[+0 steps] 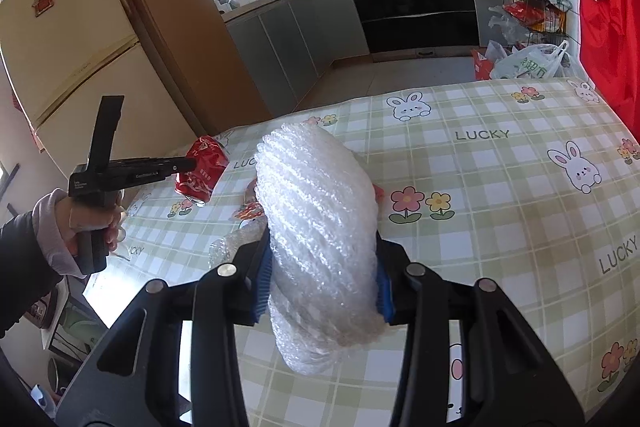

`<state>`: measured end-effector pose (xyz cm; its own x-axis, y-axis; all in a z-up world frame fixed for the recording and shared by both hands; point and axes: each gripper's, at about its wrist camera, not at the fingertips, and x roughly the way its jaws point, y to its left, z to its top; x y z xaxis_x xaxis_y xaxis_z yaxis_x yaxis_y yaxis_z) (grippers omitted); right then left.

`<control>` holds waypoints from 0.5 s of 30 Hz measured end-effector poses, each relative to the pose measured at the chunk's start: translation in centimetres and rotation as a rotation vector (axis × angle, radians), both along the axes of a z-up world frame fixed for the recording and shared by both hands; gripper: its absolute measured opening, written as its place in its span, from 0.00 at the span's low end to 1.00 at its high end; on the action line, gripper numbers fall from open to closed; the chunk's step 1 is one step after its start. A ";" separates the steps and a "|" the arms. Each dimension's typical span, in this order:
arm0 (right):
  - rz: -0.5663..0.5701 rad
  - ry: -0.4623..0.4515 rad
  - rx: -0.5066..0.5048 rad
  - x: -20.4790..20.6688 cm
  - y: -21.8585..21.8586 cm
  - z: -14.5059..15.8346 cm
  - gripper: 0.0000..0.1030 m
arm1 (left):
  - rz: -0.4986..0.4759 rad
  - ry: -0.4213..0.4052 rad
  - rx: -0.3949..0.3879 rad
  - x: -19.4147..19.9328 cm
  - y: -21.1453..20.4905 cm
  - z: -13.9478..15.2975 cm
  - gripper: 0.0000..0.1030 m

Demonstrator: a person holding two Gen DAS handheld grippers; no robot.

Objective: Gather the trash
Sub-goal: 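Grasp the red cola can with the left tool while the right tool carries the foam net to the bin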

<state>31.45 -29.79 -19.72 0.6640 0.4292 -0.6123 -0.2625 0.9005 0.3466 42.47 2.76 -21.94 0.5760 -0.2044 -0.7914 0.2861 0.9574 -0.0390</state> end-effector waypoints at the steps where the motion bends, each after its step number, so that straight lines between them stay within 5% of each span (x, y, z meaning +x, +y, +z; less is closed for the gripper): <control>1: 0.004 -0.004 -0.001 -0.2 0.2 0.3 0.42 | 0.002 -0.011 -0.016 -0.7 0.2 0.7 0.11; 15: 0.085 -0.038 -0.023 -7.2 3.4 4.5 0.42 | -0.017 -0.185 -0.184 -15.2 0.8 10.0 0.11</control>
